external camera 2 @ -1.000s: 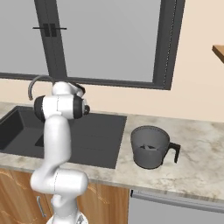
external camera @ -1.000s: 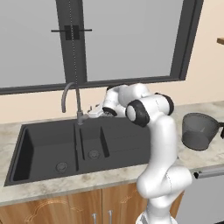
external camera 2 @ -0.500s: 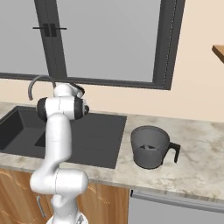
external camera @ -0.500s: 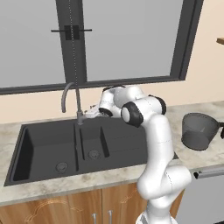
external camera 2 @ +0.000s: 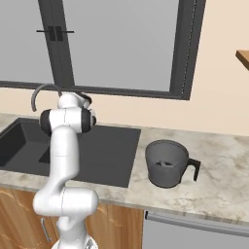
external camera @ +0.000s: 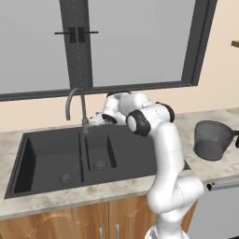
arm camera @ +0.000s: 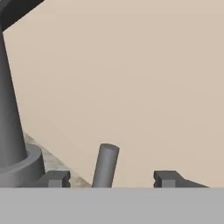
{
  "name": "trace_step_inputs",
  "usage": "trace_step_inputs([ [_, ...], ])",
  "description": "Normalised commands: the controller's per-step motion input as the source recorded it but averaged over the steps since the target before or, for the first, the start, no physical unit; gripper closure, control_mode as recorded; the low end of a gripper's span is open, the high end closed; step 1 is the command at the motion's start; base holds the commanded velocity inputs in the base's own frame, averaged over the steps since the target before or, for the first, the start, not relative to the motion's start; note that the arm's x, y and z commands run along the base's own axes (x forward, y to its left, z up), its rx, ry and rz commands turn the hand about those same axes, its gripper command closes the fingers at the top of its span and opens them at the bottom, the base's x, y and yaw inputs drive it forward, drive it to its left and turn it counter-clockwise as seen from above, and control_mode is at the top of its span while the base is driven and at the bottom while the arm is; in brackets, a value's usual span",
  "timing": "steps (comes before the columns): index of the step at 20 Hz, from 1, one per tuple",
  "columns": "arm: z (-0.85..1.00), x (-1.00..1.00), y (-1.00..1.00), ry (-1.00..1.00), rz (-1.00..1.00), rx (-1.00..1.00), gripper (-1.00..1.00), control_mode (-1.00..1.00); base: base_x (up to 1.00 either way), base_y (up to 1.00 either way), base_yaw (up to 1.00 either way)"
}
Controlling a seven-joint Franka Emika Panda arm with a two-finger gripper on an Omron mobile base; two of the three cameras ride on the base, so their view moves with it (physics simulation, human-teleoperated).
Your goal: Turn on the sink faucet and place the jug under the water for a few seconds to fill it up.
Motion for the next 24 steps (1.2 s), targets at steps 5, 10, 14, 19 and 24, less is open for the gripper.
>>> trace_step_inputs([
  [5, -0.05, 0.00, 0.05, 0.04, -0.12, 0.00, 1.00, -1.00, 0.00, 0.00, 0.00],
  [10, -0.05, -0.06, -0.11, 0.00, -0.14, 0.02, 1.00, -1.00, 0.00, 0.00, 0.00],
  [14, -0.24, 0.00, -0.37, 0.01, -0.21, 0.02, 1.00, -1.00, 0.00, 0.00, 0.00],
  [19, -0.25, 0.00, -0.80, 0.14, -0.24, 0.11, 1.00, -1.00, 0.00, 0.00, 0.00],
  [24, -0.35, 0.00, -0.98, 0.23, -0.22, 0.18, 1.00, -1.00, 0.00, 0.00, 0.00],
])
